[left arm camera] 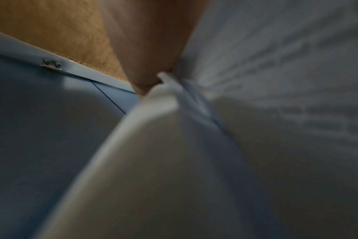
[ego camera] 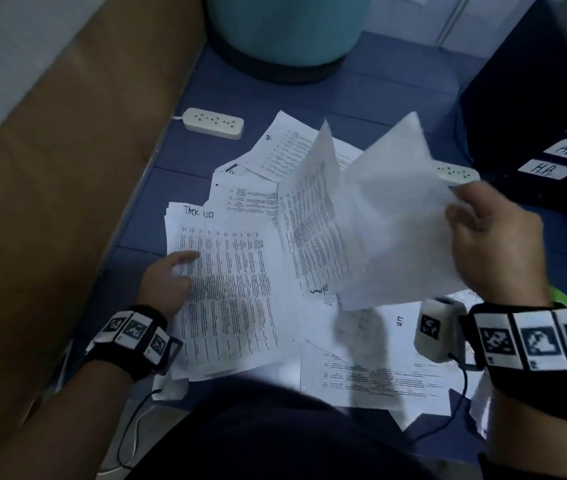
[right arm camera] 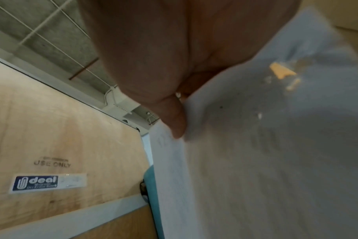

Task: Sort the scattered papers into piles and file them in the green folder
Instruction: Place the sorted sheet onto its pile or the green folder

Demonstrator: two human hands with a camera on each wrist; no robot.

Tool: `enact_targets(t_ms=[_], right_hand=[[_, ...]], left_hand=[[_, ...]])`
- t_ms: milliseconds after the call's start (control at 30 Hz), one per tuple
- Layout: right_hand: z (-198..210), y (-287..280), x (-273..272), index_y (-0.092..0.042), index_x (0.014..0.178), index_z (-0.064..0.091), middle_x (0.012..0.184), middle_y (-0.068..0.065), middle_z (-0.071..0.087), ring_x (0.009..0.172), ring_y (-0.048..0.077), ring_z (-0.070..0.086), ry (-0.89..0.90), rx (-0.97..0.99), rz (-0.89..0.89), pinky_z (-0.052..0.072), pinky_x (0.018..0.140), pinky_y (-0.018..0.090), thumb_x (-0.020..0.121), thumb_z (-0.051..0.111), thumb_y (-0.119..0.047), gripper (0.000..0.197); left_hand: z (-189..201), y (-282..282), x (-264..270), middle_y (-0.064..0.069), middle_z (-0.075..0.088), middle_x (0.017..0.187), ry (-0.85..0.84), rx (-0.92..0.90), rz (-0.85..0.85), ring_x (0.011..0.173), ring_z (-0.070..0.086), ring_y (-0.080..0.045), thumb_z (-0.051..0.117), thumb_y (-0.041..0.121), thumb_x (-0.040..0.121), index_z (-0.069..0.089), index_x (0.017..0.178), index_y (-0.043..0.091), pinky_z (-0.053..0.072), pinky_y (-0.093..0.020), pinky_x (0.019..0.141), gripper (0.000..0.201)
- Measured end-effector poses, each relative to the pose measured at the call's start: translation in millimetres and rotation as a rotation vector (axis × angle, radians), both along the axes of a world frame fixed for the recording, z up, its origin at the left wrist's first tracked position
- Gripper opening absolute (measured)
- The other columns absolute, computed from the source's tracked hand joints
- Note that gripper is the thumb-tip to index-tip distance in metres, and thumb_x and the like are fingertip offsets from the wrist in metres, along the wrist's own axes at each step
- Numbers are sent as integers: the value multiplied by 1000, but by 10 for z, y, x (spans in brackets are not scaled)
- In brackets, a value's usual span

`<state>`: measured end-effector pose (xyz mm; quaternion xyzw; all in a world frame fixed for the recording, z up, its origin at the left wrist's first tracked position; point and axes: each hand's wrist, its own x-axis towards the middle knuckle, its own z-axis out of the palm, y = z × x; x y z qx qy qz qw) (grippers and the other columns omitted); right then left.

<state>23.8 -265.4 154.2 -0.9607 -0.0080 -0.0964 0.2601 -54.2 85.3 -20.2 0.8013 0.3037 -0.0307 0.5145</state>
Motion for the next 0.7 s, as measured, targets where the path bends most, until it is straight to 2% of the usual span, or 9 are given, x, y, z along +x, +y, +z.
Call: enact_targets(t_ms=[167,233,300,367,433,500,567,633,700], right_hand=[[117,11,-136,-17,105,59,78,10,65,73,26,59,-277,169,19,43,67,31,90,51,-20,17],[113,181,-242,-11,99,67,89,6,67,81,15,59,-363,175,178,45,79,24,88,52,-8,19],[-34,409,-324,-3,99,66,102,7,66,96,17,60,-398,192,386,43,91,23,82,52,5,23],[-312,640,-363,-9,99,63,107,11,67,104,23,59,-329,240,617,42,95,29,78,52,8,28],[-694,815,-400,-16,98,60,106,8,68,102,23,59,-180,183,792,43,94,34,83,50,-2,23],[-1081,926,-471,-20,97,65,103,-2,69,96,15,59,62,30,871,45,94,38,89,46,-12,22],[-1468,938,-538,-19,96,68,99,-5,69,91,12,60,258,-42,930,47,92,39,91,44,-11,26],[-1703,913,-560,-17,94,68,100,-4,69,94,15,62,353,-48,982,47,91,44,88,41,-11,29],[-1843,885,-549,-19,96,68,108,-4,68,102,15,62,417,-73,1023,46,94,46,89,44,-13,26]], left_hand=[[24,-17,16,-5,63,99,16,-74,39,42,46,-6,52,-14,83,67,106,21,39,-14,38,45],[45,-67,49,-7,63,101,17,-93,26,51,49,-10,52,-15,81,67,102,20,39,-12,40,44],[71,-127,73,-8,63,104,-4,-131,33,63,54,-13,53,-12,81,68,101,18,42,-10,48,39],[82,-181,98,-11,64,112,-15,-153,40,88,60,-19,52,-4,88,68,106,10,47,-16,71,27],[98,-206,122,-23,60,122,39,-187,94,109,57,-36,45,11,98,60,118,-4,46,-34,90,29],[97,-228,120,-22,63,119,82,-391,174,108,60,-40,37,38,101,59,120,-2,47,-41,90,50],[103,-237,107,-14,72,99,77,-652,285,87,70,-33,31,65,92,67,108,9,53,-41,76,69],[47,-225,118,-14,73,93,42,-713,346,78,71,-29,37,66,89,68,101,9,54,-39,69,66],[-30,-214,130,-13,71,102,60,-551,251,87,70,-28,62,53,82,67,103,8,55,-43,79,50]])
